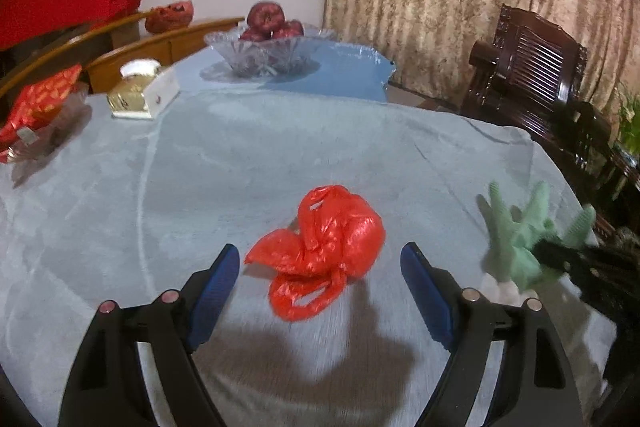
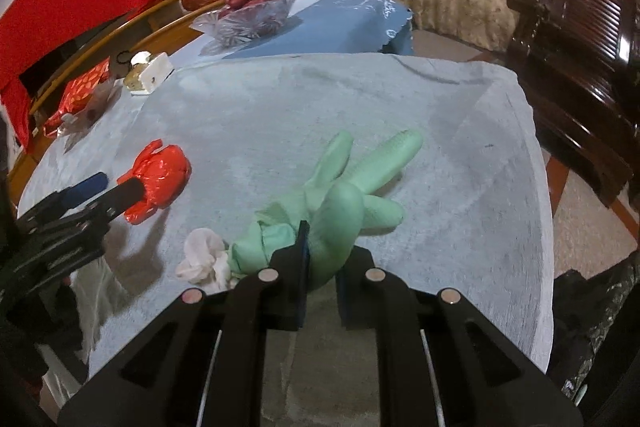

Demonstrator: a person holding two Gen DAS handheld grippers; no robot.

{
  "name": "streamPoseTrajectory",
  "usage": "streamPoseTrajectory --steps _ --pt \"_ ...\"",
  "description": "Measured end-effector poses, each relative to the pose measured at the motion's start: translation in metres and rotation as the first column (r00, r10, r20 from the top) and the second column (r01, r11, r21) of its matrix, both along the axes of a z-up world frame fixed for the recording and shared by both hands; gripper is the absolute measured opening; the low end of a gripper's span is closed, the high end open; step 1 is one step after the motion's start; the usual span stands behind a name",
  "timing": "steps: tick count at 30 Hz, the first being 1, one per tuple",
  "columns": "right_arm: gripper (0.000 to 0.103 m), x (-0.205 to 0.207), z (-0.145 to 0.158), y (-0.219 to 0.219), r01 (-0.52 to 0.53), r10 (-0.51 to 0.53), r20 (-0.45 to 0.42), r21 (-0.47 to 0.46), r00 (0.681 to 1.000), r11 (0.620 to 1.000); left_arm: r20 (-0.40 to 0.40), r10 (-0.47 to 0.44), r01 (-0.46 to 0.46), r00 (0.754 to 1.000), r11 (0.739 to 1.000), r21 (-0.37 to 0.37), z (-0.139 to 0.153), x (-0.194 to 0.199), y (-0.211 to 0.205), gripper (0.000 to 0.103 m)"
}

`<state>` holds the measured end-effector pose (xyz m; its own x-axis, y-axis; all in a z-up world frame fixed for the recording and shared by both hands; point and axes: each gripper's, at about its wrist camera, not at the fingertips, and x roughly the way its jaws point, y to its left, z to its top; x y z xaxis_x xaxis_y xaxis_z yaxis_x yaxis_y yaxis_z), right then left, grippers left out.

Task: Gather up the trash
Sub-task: 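Grasp the green glove with the right gripper while the left grasps the red plastic bag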

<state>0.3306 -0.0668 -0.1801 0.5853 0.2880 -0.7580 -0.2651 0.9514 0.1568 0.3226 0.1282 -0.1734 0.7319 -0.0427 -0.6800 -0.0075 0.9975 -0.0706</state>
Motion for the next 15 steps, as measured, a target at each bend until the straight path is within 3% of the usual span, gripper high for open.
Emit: streamPoseTrajectory --steps 7,9,15 --pt "0.01 0.003 -0.007 -0.004 0.027 -0.027 -0.027 0.006 0.999 1.0 -0.053 -0.011 0.011 0.999 1.0 0.0 -0.012 0.025 -0.002 0.074" --pt "0.01 0.002 -0.005 -0.005 0.028 -0.027 -0.028 0.015 0.999 1.0 -0.069 -0.03 0.029 0.997 0.999 -0.013 -0.016 0.027 -0.003 0.056" --pt "0.011 -0.006 0.011 -0.004 0.007 -0.007 -0.006 0.044 1.0 0.999 -0.061 -0.053 0.052 0.997 0.998 -0.02 -0.012 0.022 -0.008 0.034"
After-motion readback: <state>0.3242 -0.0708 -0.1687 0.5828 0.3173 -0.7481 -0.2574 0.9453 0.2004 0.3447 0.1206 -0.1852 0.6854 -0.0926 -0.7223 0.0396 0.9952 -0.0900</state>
